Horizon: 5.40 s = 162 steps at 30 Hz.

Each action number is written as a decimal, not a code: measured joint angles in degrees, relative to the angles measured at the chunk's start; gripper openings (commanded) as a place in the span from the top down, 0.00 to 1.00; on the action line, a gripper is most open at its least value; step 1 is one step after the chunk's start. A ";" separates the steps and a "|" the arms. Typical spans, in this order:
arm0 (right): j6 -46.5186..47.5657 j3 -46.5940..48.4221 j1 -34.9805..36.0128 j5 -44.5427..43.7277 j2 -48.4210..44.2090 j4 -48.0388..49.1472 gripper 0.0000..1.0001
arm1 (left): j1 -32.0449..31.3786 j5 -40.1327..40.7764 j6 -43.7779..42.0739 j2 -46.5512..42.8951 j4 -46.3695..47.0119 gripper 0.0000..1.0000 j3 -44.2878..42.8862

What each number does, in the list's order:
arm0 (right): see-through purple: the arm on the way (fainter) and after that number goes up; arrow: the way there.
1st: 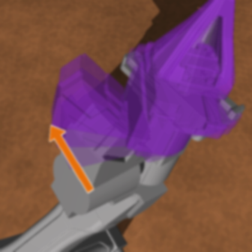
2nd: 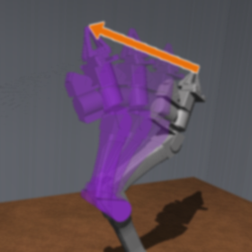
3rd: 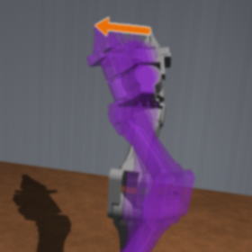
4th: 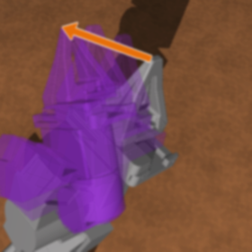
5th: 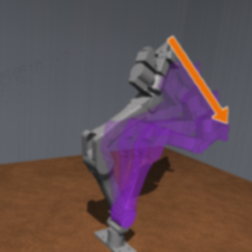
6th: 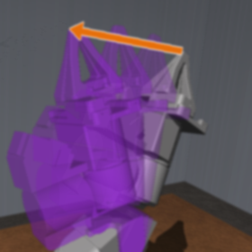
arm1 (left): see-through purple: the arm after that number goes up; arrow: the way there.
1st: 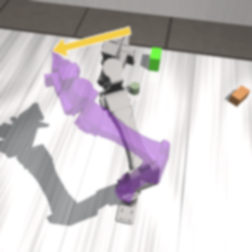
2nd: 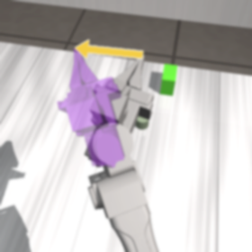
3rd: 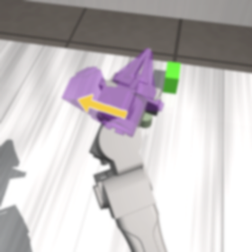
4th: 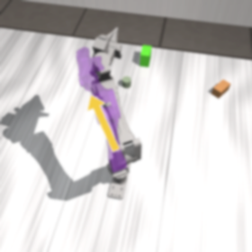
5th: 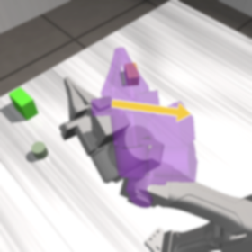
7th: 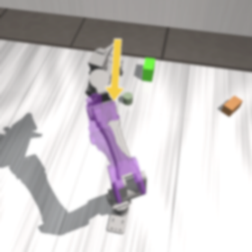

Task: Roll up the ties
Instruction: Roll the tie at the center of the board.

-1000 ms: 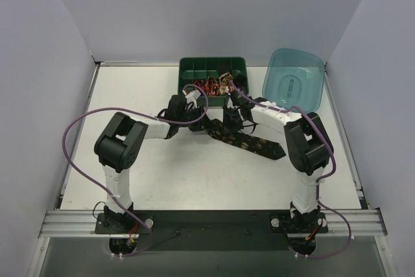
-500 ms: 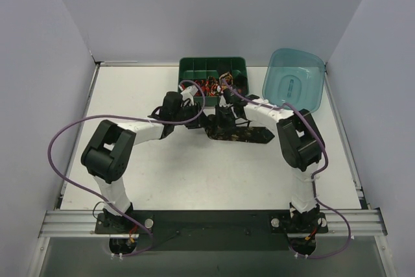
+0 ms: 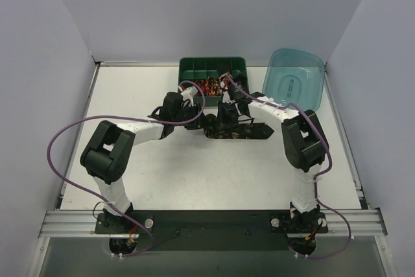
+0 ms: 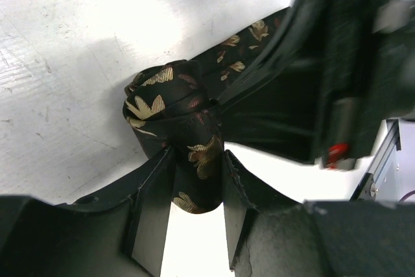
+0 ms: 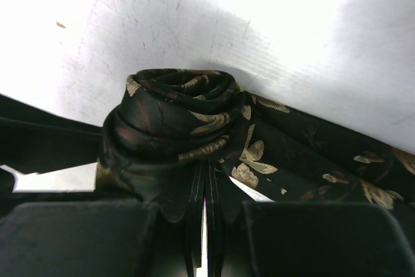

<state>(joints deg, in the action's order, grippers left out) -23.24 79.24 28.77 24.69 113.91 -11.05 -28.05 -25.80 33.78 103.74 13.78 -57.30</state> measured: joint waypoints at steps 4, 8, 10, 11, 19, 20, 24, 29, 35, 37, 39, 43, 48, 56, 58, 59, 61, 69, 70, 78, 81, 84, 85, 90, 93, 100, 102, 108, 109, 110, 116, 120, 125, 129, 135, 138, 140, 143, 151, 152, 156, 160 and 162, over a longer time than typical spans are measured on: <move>0.22 -0.07 -2.19 -0.02 -1.73 0.07 1.00 | -0.24 0.70 -0.24 0.33 -1.01 0.55 -0.15; 0.22 -0.85 -4.02 -0.39 -2.05 0.11 1.00 | -1.14 2.32 -1.40 0.33 -4.35 0.54 -2.21; 0.20 -1.46 -4.59 -0.70 -2.05 -0.13 1.00 | -1.88 3.39 -1.99 0.33 -6.03 0.53 -3.91; 0.20 -1.60 -4.70 -0.70 -2.05 -0.33 1.00 | -2.27 3.93 -2.38 0.37 -6.93 0.53 -4.90; -0.39 -1.60 -3.19 -0.24 -0.55 0.55 1.00 | -5.31 7.43 -4.70 1.99 -12.39 0.50 -10.75; -0.50 -1.60 -3.17 -0.17 -0.20 0.55 1.00 | -5.64 7.76 -4.98 2.27 -13.07 0.50 -11.19; -0.70 -1.62 -2.95 0.15 0.98 0.50 1.00 | -6.75 8.52 -5.81 3.56 -15.02 0.50 -12.66; -0.72 -3.15 -3.76 0.15 1.01 0.48 1.00 | -7.91 9.14 -6.05 5.33 -15.85 0.49 -14.27; -0.76 -6.21 -5.09 0.00 -1.31 -1.53 1.00 | -9.64 10.49 -6.80 7.34 -18.75 0.46 -17.29; -0.68 -6.40 -5.29 -0.57 -3.04 -2.80 1.00 | -10.34 11.23 -7.30 8.17 -20.22 0.46 -19.12; -0.66 -6.40 -5.81 -1.20 -4.48 -3.67 1.00 | -10.82 11.96 -7.54 8.94 -21.42 0.45 -20.68; -0.55 -6.49 -7.10 -2.32 -6.97 -5.05 1.00 | -11.58 12.74 -7.98 10.78 -23.61 0.45 -23.41; -0.48 -6.84 -9.27 -3.74 -8.63 -6.14 1.00 | -12.63 13.25 -8.24 13.05 -25.29 0.42 -25.59; -0.20 -7.17 -10.36 -4.57 -8.92 -7.06 1.00 | -13.64 13.53 -8.61 14.40 -26.45 0.31 -26.45; -0.02 -7.15 -10.36 -4.52 -8.92 -7.19 1.00 | -13.64 13.64 -8.61 14.29 -26.32 0.29 -26.43; 0.09 -7.13 -10.36 -4.52 -8.92 -7.23 1.00 | -13.64 13.77 -8.61 14.05 -26.21 0.28 -26.29; 0.37 -6.80 -10.36 -4.48 -8.92 -7.45 1.00 | -13.60 14.08 -8.61 13.07 -25.97 0.27 -25.70; 0.70 -1.22 -10.32 -3.50 -8.90 -7.85 1.00 | -12.55 14.73 -8.81 5.20 -23.61 0.32 -23.19; 0.76 -0.31 -10.32 -3.37 -8.79 -7.87 1.00 | -12.31 14.69 -8.81 4.09 -23.23 0.39 -22.75; 1.05 8.96 -9.81 -3.50 -1.40 -7.63 1.00 | -10.62 14.03 -10.03 -3.32 -21.53 1.00 -15.37; 1.14 12.46 -9.44 -3.85 3.48 -8.13 1.00 | -10.64 13.64 -10.75 -3.96 -21.22 1.00 -11.34; 1.49 15.19 -8.81 -4.72 7.58 -9.01 1.00 | -11.06 13.38 -11.21 -3.96 -20.79 1.00 -6.91; 1.51 15.63 -8.52 -4.94 8.22 -9.22 1.00 | -11.28 13.35 -11.47 -3.96 -20.65 1.00 -5.60; 1.92 17.77 -7.98 -5.86 10.32 -10.78 1.00 | -12.92 12.87 -12.39 -3.63 -20.04 1.00 -2.99; 1.95 18.82 -7.72 -6.23 10.67 -10.73 1.00 | -14.03 12.83 -13.00 -2.47 -18.67 1.00 -3.17; 2.16 19.37 -7.23 -6.40 11.61 -10.84 1.00 | -14.88 12.31 -13.42 4.13 -16.41 1.00 -5.16; 2.19 19.37 -7.04 -6.43 12.37 -10.88 1.00 | -14.88 12.04 -13.44 5.35 -15.58 1.00 -5.66; 2.40 19.37 -6.21 -6.25 13.22 -11.30 1.00 | -14.88 12.98 -13.22 7.43 -13.05 1.00 -7.61; 2.49 19.37 -6.12 -6.21 13.22 -11.30 1.00 | -14.88 13.18 -13.22 7.72 -12.76 1.00 -7.87; 2.56 19.37 -5.95 -6.19 13.22 -11.30 1.00 | -14.88 13.40 -13.20 8.13 -12.66 1.00 -8.39; 3.04 19.37 -5.29 -5.77 13.22 -11.32 1.00 | -14.88 14.73 -13.09 10.38 -12.59 1.00 -11.54; 3.54 19.37 -5.09 -5.35 13.22 -11.43 1.00 | -14.88 16.04 -13.05 10.51 -12.70 1.00 -12.33; 4.04 19.34 -5.07 -4.26 13.22 -11.56 1.00 | -14.88 17.05 -13.05 10.62 -13.16 1.00 -13.60; 4.57 19.30 -5.01 -3.34 13.22 -11.96 1.00 | -14.88 17.38 -13.03 10.73 -13.35 1.00 -13.94; 6.01 18.21 -4.37 -2.19 13.22 -12.31 1.00 | -14.88 17.53 -13.03 11.39 -14.10 1.00 -13.94; 6.75 17.88 -3.96 -2.10 13.20 -12.57 1.00 | -14.88 17.49 -12.94 11.58 -14.45 1.00 -13.94; 6.84 17.88 -3.91 -2.23 13.18 -12.57 1.00 | -14.88 17.49 -12.96 11.58 -14.34 1.00 -13.88; 6.64 18.05 -3.98 -2.56 13.18 -12.81 1.00 | -14.91 17.55 -13.05 11.32 -13.51 1.00 -13.25; 5.44 22.21 -4.11 -2.84 13.18 -15.06 1.00 | -14.93 19.96 -13.60 5.03 -10.60 1.00 -5.77; 5.31 22.88 -4.24 -2.82 13.18 -15.06 1.00 | -14.93 20.02 -13.62 4.31 -10.38 1.00 -5.11; 4.96 24.33 -4.37 -2.82 13.18 -14.93 1.00 | -14.93 20.02 -13.68 2.19 -8.70 1.00 -3.34; 4.63 24.50 -4.37 -2.80 13.33 -14.95 1.00 | -14.93 19.96 -13.68 2.12 -8.20 1.00 -3.26; 4.52 24.94 -4.35 -2.75 13.77 -14.97 1.00 | -14.93 19.71 -13.66 2.12 -8.09 1.00 -3.26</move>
<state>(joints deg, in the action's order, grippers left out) -18.72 104.18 24.43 21.93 127.68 -26.02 -42.98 -6.09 20.12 105.86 5.69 -60.55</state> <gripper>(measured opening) 0.024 0.022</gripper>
